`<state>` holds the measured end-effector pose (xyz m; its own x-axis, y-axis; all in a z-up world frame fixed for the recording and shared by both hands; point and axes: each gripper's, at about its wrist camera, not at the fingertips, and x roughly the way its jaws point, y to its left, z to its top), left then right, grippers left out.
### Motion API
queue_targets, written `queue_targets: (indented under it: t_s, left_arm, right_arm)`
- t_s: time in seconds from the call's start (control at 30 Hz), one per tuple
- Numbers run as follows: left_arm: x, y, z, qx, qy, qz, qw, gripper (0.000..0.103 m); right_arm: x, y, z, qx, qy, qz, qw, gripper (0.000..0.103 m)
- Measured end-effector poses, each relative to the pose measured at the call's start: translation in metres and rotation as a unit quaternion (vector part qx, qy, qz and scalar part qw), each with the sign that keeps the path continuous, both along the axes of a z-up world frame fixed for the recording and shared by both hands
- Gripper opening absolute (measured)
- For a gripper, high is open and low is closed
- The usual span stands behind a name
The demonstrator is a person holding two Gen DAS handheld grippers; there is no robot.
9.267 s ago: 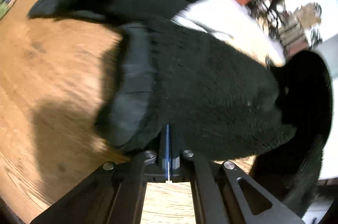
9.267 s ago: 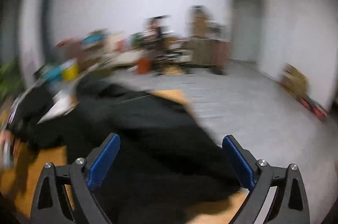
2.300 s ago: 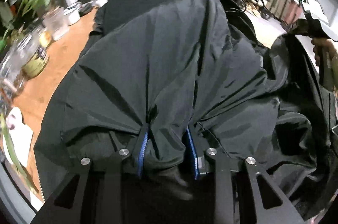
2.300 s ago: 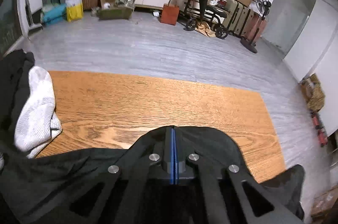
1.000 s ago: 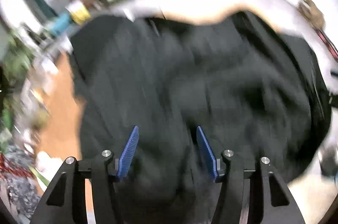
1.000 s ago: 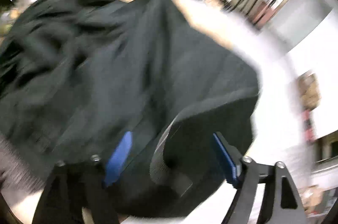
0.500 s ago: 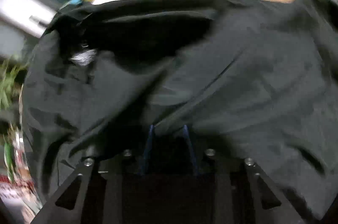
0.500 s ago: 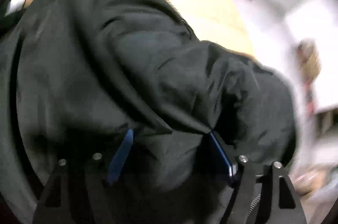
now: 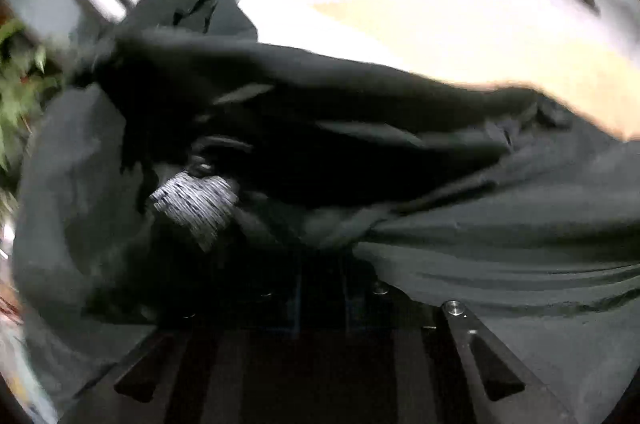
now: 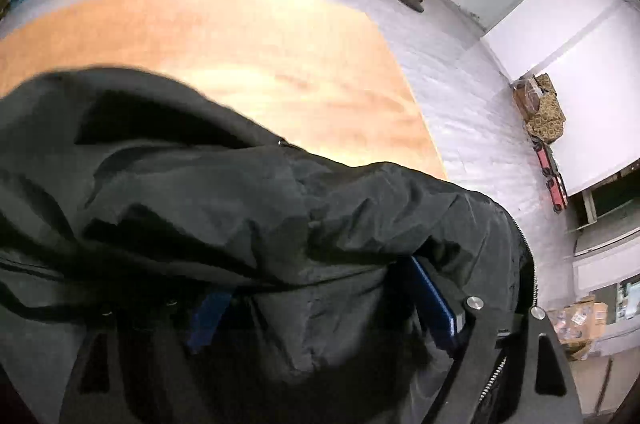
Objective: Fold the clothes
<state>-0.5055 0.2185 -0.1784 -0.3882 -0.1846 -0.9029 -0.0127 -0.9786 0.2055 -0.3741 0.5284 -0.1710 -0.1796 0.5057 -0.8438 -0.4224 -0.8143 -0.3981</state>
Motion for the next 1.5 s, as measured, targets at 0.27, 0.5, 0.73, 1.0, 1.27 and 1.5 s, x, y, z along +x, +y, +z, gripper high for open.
queue_targets:
  t_s: [0.27,0.5,0.73,1.0,1.27,1.5]
  left_arm:
    - [-0.019,-0.007,-0.001,-0.047,0.035,0.027,0.9979,0.005]
    - [-0.028,-0.019,0.002,-0.044,0.046,0.044,0.9970,0.005]
    - [-0.022,-0.047,0.009,-0.013,0.037,0.030,0.9988,0.005]
    - [-0.014,-0.118,0.014,-0.016,0.033,0.070,0.9969,0.005]
    - [-0.008,-0.170,0.016,-0.031,0.030,0.098,0.9942,0.005]
    - [0.007,-0.186,0.019,-0.024,0.035,0.093,0.9947,0.005]
  right_arm:
    - [-0.047,0.001,-0.024,0.042,0.042,0.011,0.998,0.086]
    - [-0.058,0.023,-0.012,-0.005,0.061,-0.015,0.998,0.086]
    - [-0.103,0.029,0.027,-0.012,0.062,-0.007,0.998,0.071]
    - [-0.141,-0.041,0.025,0.111,-0.003,0.129,0.985,0.066]
    - [-0.176,-0.067,0.018,0.054,0.015,0.123,0.991,0.067]
    - [-0.158,-0.070,0.017,0.034,0.039,0.108,0.993,0.073]
